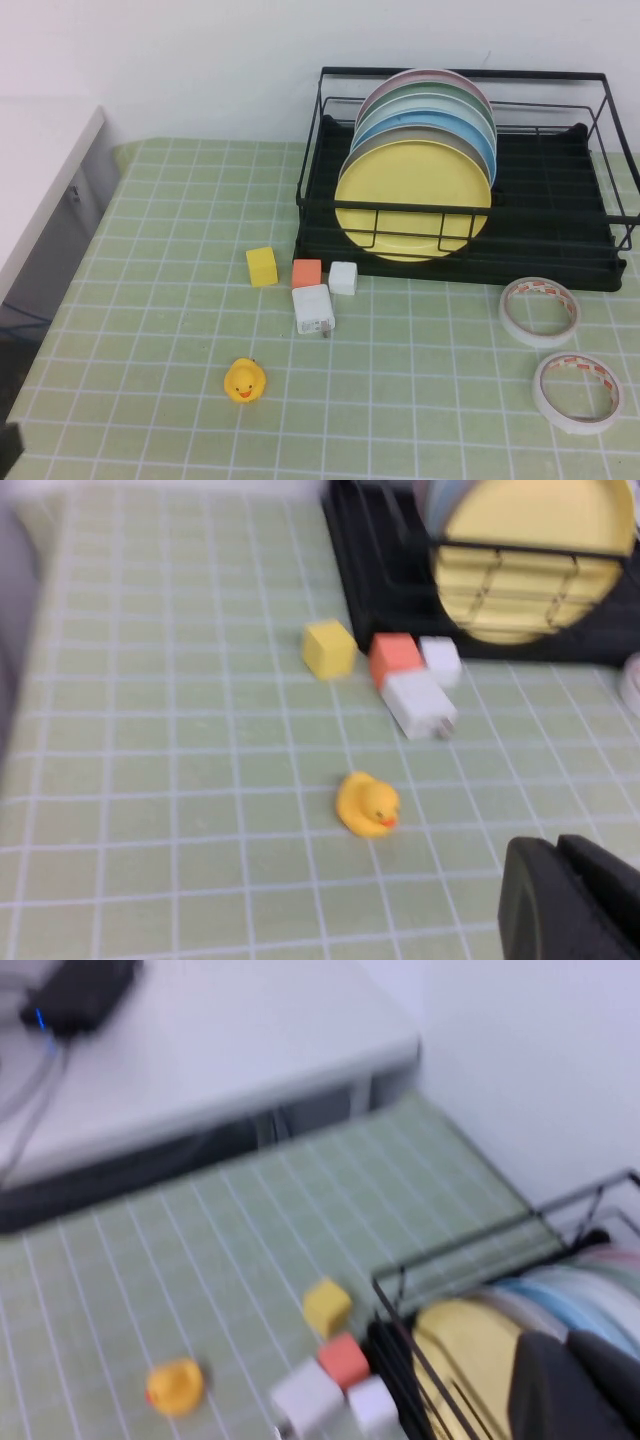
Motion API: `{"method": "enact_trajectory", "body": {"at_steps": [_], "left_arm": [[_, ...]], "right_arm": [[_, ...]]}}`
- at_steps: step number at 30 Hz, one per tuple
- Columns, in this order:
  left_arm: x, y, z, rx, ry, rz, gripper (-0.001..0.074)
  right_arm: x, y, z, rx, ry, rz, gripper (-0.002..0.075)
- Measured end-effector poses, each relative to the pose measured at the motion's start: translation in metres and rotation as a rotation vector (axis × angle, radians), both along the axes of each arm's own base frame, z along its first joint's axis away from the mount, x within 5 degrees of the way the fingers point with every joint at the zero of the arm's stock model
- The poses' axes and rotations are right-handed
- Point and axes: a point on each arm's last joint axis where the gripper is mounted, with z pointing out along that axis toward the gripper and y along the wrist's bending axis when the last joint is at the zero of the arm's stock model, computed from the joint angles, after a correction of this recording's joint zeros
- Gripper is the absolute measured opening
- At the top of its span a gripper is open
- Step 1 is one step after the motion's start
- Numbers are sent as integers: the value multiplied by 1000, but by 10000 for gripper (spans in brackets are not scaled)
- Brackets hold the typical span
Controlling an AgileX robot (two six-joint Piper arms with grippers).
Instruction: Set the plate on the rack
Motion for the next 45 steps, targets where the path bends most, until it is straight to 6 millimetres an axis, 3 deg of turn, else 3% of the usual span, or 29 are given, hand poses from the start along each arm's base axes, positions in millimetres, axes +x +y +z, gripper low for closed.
{"method": "enact_trajectory", "body": {"at_steps": [5, 11, 17, 24, 28, 33, 40, 45], "left_arm": [[-12, 4, -15, -23, -54, 68, -1], [-5, 7, -42, -49, -60, 107, -1], [6, 16, -49, -76, -197, 203, -1], [6, 15, -52, -89, -188, 203, -1], [5, 14, -55, -87, -158, 184, -1], [4, 12, -58, -84, -115, 162, -1], [1, 9, -64, -76, -47, 126, -1], [-1, 7, -67, -74, -7, 106, -1]], "right_arm": [[-44, 16, -14, 52, -88, -45, 12], [-106, 26, -36, 73, -218, -89, 12], [-155, 17, -65, 148, -291, -169, 12], [-208, -2, -89, 203, -372, -266, 12], [-223, -5, -108, 239, -336, -270, 12], [-223, -4, -130, 256, -255, -279, 12], [-227, -5, -130, 211, -331, -254, 12], [-240, -7, -124, 217, -400, -237, 12]]}}
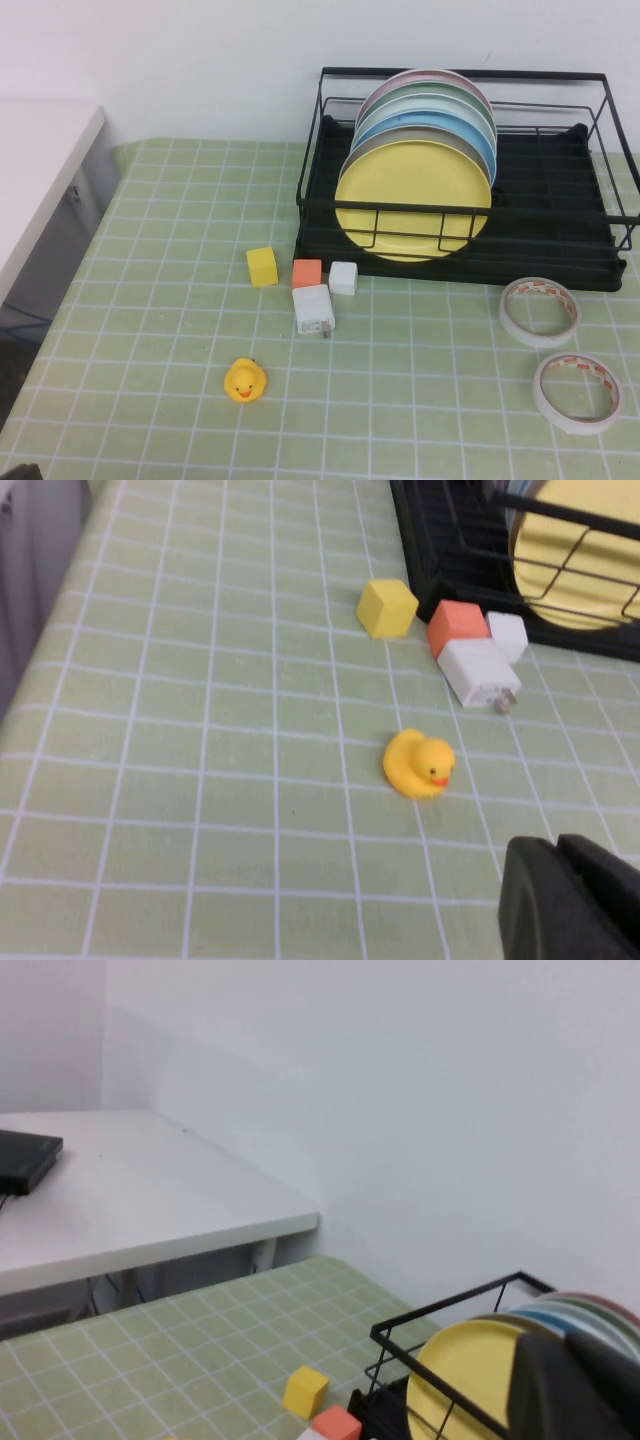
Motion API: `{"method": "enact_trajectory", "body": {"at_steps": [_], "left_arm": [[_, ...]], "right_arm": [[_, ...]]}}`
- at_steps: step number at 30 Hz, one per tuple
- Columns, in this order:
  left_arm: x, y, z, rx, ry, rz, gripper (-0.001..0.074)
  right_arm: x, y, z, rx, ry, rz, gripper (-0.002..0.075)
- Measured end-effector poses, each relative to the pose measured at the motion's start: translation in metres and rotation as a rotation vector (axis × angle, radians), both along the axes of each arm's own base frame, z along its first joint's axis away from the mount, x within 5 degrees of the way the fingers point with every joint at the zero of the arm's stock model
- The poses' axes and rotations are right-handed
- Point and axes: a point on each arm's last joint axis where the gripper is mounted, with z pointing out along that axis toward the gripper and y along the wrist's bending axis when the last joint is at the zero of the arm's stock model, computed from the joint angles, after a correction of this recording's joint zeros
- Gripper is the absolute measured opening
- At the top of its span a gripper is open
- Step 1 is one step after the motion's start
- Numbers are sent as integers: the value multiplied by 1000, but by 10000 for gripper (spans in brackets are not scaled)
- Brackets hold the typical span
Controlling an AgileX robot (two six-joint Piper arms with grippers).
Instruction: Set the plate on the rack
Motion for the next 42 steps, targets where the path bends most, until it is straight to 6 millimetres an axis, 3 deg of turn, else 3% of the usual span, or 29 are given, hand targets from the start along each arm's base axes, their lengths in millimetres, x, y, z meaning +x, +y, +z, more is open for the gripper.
{"method": "enact_trajectory", "body": {"at_steps": [5, 14, 24, 31, 36, 42], "left_arm": [[-1, -1, -2, 2, 28, -17, -1], [-2, -2, -3, 3, 40, -23, -1], [-2, -2, -3, 3, 40, -23, -1], [-2, -2, -3, 5, 40, -23, -1], [-2, -2, -3, 5, 40, -23, -1], [-2, -2, -3, 5, 40, -23, -1]], "right_arm": [[-17, -4, -9, -38, -61, -7, 12], [-41, -23, -38, -68, -222, -167, 12], [-52, -43, -58, -37, -335, -368, 12], [-38, -51, -98, 9, -162, -504, 11], [-35, -58, -132, 46, 149, -631, 11], [-37, -68, -150, -22, 278, -777, 11]]}}
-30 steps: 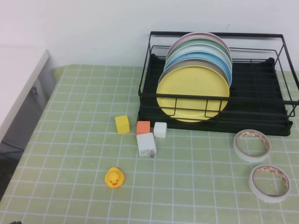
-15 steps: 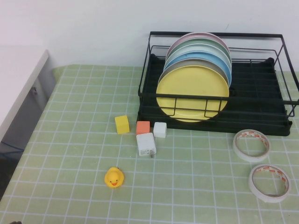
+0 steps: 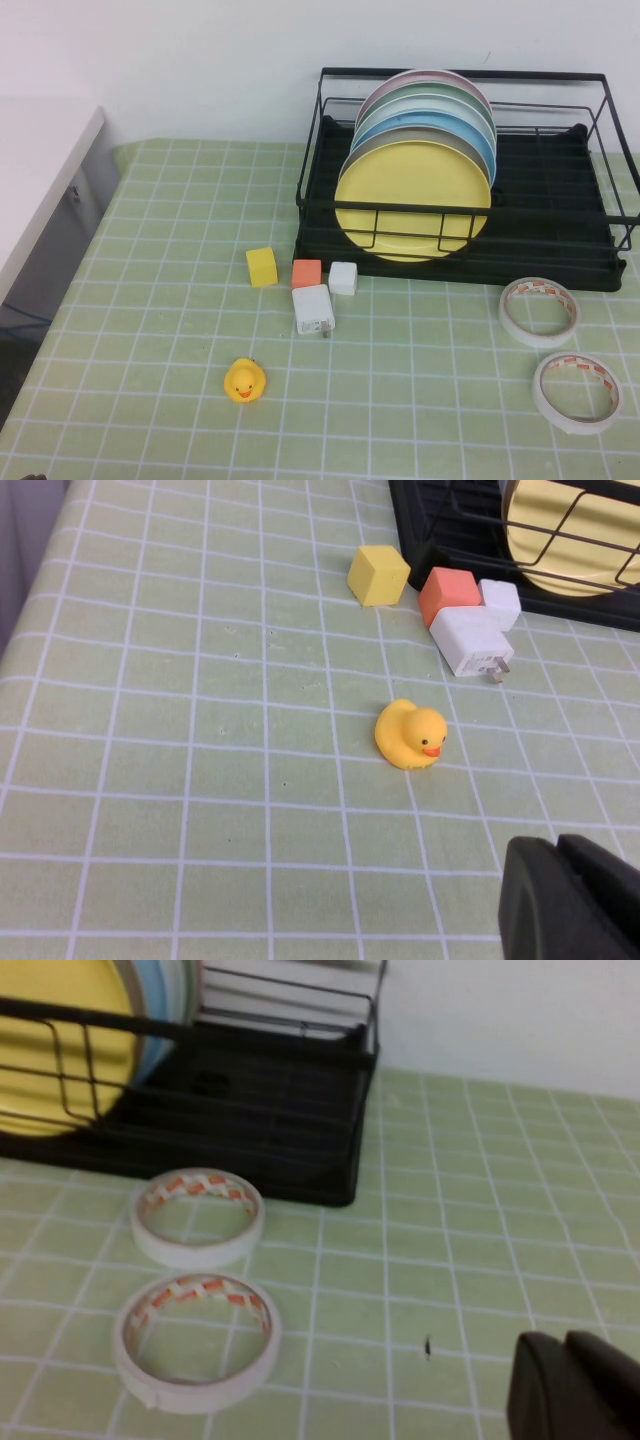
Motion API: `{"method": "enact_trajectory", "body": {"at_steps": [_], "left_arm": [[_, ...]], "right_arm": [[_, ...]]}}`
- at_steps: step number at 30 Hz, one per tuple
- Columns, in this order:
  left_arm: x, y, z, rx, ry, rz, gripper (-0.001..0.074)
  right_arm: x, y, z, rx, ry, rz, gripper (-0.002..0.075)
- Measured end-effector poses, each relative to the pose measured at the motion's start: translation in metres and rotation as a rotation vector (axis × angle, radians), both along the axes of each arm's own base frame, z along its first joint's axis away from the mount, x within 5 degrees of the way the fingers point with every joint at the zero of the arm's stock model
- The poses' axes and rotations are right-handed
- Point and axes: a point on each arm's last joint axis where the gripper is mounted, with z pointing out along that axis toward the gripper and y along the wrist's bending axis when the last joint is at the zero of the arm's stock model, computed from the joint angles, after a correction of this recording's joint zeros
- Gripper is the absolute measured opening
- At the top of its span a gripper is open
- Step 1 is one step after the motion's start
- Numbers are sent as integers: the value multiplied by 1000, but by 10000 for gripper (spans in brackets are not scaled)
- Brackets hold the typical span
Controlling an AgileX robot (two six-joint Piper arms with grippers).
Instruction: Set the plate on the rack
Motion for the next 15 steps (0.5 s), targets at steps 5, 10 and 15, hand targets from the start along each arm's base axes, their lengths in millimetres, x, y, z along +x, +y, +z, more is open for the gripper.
{"method": "enact_trajectory", "body": {"at_steps": [5, 10, 15], "left_arm": [[0, 0, 0, -1, 0, 0, -1], [0, 0, 0, -1, 0, 0, -1], [0, 0, 0, -1, 0, 0, -1]], "right_arm": [[0, -2, -5, -13, 10, -36, 11], [0, -3, -5, -99, 16, -39, 11], [0, -3, -6, -117, 29, -34, 11]]}}
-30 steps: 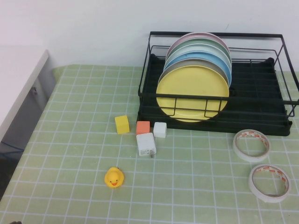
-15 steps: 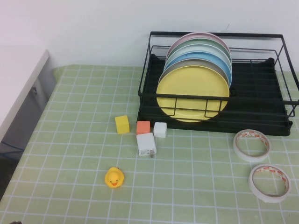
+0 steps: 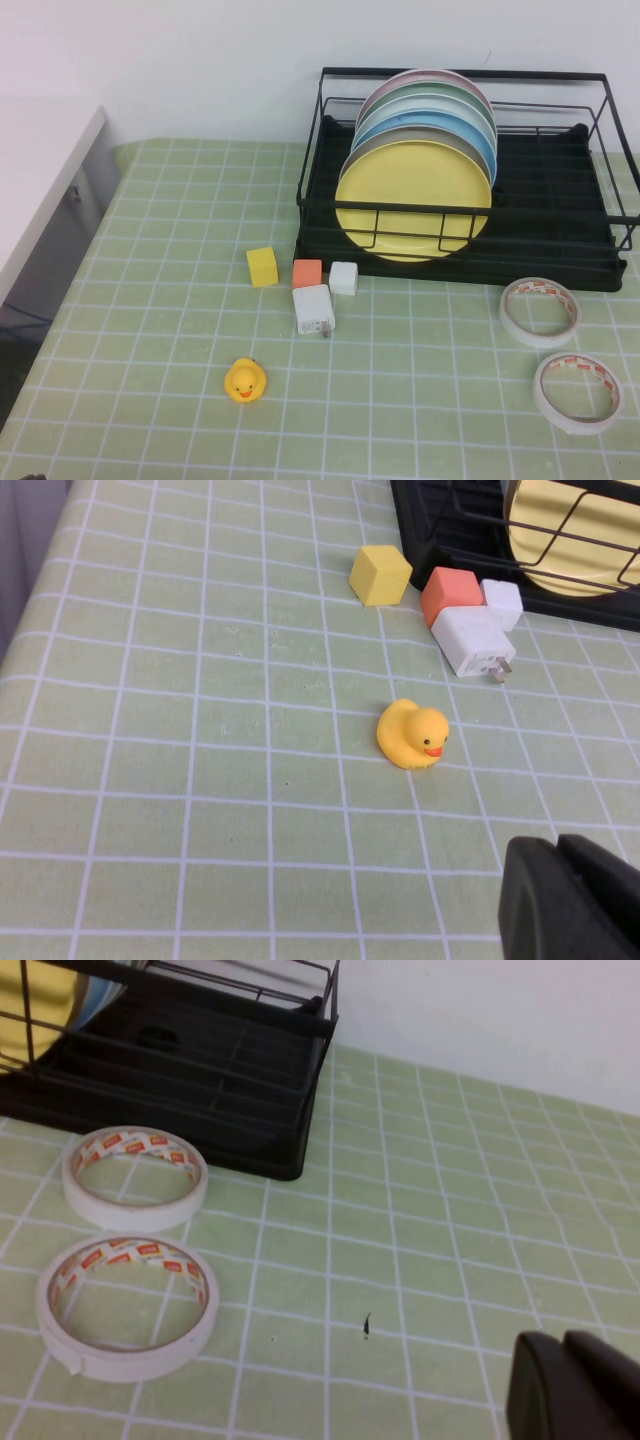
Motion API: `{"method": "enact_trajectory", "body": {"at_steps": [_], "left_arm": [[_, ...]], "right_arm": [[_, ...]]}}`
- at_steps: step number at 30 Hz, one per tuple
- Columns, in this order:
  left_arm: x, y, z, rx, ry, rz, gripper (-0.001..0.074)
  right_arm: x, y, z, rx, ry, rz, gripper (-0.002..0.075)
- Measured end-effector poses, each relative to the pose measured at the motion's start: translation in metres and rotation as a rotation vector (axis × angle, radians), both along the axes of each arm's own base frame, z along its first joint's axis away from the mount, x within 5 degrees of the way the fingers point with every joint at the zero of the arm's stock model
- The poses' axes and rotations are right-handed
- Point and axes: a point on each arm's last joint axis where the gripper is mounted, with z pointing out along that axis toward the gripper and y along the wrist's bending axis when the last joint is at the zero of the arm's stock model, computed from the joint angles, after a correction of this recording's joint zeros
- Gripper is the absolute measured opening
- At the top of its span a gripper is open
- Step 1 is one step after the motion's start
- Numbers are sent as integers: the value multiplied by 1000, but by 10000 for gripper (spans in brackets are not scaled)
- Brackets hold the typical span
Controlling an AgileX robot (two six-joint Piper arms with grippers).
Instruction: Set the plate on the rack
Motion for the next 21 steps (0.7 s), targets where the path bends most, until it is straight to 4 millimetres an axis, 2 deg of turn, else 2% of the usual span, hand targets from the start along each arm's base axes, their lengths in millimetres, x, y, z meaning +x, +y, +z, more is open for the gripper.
{"method": "enact_trajectory", "body": {"at_steps": [10, 21], "left_arm": [[0, 0, 0, 0, 0, 0, -1], [0, 0, 0, -1, 0, 1, -1]], "right_arm": [[-1, 0, -1, 102, 2, -34, 11], [-1, 0, -1, 114, 3, -39, 11]]}}
